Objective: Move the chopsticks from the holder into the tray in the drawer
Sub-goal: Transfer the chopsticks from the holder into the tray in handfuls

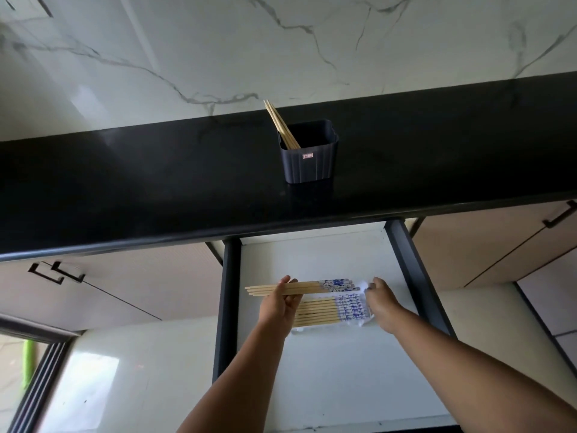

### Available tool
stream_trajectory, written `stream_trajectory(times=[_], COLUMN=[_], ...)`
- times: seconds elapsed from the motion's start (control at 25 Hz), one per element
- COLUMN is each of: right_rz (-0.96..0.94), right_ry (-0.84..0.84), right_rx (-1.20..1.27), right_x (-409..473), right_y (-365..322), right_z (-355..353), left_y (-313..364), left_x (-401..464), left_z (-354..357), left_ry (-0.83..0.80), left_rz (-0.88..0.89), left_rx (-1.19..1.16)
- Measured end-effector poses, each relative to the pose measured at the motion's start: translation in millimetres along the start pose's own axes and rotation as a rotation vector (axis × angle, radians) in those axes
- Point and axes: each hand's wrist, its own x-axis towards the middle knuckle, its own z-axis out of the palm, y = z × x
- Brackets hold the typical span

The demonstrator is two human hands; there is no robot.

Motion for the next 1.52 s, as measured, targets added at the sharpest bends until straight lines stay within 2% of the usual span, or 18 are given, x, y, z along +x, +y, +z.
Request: stream_trajectory(times=[0.12,0.2,0.28,0.36,0.44,0.52,0.6,0.68,0.76,0.96,1.12,1.28,1.36,1.4,1.44,1.48,1.52], right_rz=[0.038,-0.002,-0.158,-0.446,-0.703,-0.794,-0.782,-0.729,-0.713,-0.806,-0.695,-0.630,-0.611,-0.614,-0.616,-0.611,-0.602], right_ry=[-0.087,-0.086,-0.021,0.007,-0.087,-0.152,-0.116,-0.095,-0.075,0.027,-0.067,-0.013,-0.057,-0.104,-0.157,-0.205,-0.240], right_rx=[0.169,0.130,-0.151,-0.486,-0.745,-0.988,-1.197,-1.288,-1.290,-1.355,-1.285,-1.180,-1.072,-1.006,-0.946,-0.907,-0.900], right_x=[0,1,2,0,-2,1,9,20,31,32,38,38,41,42,43,43,43], right_y=[-3,-1,5,14,21,21,18,14,13,10,20,22,24,24,24,23,24], right_z=[16,16,6,-3,0,10,20,30,37,42,40,38,38,38,40,42,45], left_y=[-25,-33,-35,-39,-46,-52,-54,-53,-49,-45,-50,-47,-43,-42,-42,-42,-43], left_x=[1,4,9,14,19,22,27,35,47,61,64,57,48,44,41,40,39], left_z=[3,3,1,-1,-3,-4,-4,-2,0,-2,-1,6,6,4,-1,-8,-16], left_ry=[-0.032,-0.029,0.006,0.068,0.117,0.132,0.147,0.162,0.182,0.227,0.270,0.339,0.369,0.373,0.358,0.287,0.161], left_rz=[-0.056,-0.075,-0.067,-0.057,-0.071,-0.098,-0.116,-0.127,-0.144,-0.173,-0.205,-0.211,-0.168,-0.106,0.031,0.231,0.423], left_rx=[0.018,0.003,-0.027,-0.022,-0.008,-0.016,-0.031,-0.039,-0.051,-0.022,0.036,0.159,0.396,0.702,1.113,1.517,1.767])
